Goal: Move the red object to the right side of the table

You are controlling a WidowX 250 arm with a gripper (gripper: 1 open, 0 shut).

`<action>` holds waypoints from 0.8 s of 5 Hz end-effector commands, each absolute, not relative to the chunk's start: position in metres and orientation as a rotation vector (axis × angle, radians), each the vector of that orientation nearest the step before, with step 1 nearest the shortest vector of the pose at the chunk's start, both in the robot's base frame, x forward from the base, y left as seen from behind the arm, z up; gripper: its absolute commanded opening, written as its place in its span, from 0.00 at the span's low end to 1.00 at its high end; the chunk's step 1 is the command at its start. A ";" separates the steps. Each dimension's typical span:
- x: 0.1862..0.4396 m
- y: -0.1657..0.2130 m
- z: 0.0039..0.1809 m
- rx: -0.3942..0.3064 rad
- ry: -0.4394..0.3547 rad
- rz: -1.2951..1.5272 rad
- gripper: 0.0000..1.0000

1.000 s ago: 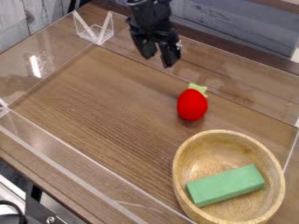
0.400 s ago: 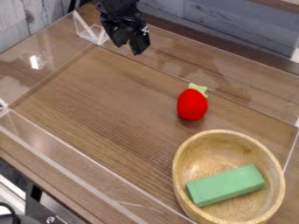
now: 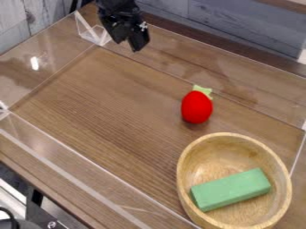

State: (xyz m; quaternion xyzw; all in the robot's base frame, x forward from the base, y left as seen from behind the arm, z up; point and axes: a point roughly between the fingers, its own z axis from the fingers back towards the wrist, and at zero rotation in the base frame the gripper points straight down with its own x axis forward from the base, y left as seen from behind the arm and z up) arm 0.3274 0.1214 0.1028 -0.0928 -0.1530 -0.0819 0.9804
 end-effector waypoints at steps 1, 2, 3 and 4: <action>0.328 0.132 0.104 -0.167 -0.335 -0.139 0.00; 0.337 0.139 0.092 -0.182 -0.322 -0.156 0.00; 0.348 0.147 0.081 -0.195 -0.313 -0.172 0.00; 0.350 0.144 0.075 -0.203 -0.312 -0.133 0.00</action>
